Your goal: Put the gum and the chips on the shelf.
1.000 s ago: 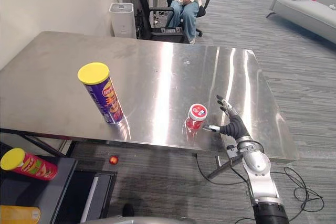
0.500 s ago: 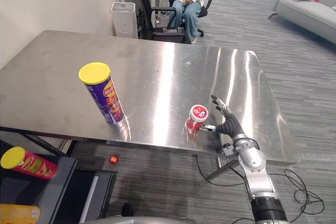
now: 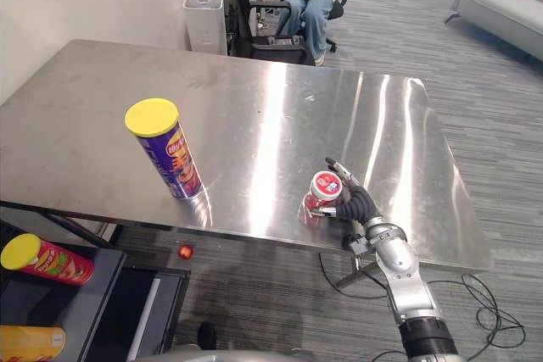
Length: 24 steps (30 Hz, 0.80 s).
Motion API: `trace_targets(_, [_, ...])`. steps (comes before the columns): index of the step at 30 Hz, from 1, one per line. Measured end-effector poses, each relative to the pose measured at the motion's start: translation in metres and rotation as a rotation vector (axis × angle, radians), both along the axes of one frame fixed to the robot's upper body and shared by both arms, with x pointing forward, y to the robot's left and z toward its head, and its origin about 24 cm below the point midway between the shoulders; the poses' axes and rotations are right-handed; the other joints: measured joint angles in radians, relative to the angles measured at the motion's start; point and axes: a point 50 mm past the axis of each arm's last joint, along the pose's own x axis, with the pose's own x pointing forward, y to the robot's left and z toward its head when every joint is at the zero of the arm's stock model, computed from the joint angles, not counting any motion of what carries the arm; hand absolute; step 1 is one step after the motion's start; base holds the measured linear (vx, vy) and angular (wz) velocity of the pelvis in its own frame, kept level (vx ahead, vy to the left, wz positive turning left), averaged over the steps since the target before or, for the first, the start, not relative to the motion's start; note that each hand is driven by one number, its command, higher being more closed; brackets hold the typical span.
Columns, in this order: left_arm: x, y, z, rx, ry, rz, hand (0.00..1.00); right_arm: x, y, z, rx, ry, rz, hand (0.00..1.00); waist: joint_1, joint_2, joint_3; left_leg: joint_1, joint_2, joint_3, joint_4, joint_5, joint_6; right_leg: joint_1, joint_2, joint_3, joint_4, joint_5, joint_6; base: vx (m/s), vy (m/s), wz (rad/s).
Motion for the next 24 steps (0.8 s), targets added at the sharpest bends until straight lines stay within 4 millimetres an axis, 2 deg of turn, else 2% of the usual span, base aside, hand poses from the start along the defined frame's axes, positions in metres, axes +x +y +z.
trace_targets(14, [0.000,-0.001,0.000,-0.001,0.001,-0.008,0.00,0.001,0.013,-0.003,-0.008,-0.003,0.033,1.00,0.002,0.007,0.005,0.002,0.011,-0.002,0.000,0.002,-0.004,-0.006,0.007,0.000,0.015,0.014,-0.008,0.00,-0.001,0.00])
trace_targets(24, [0.001,-0.001,0.000,-0.003,-0.001,-0.010,0.00,0.003,0.013,-0.001,-0.014,-0.023,0.024,1.00,0.003,0.013,0.009,-0.004,0.007,0.000,0.000,0.012,-0.002,-0.003,0.007,-0.001,-0.011,0.011,-0.005,0.00,0.000,0.00])
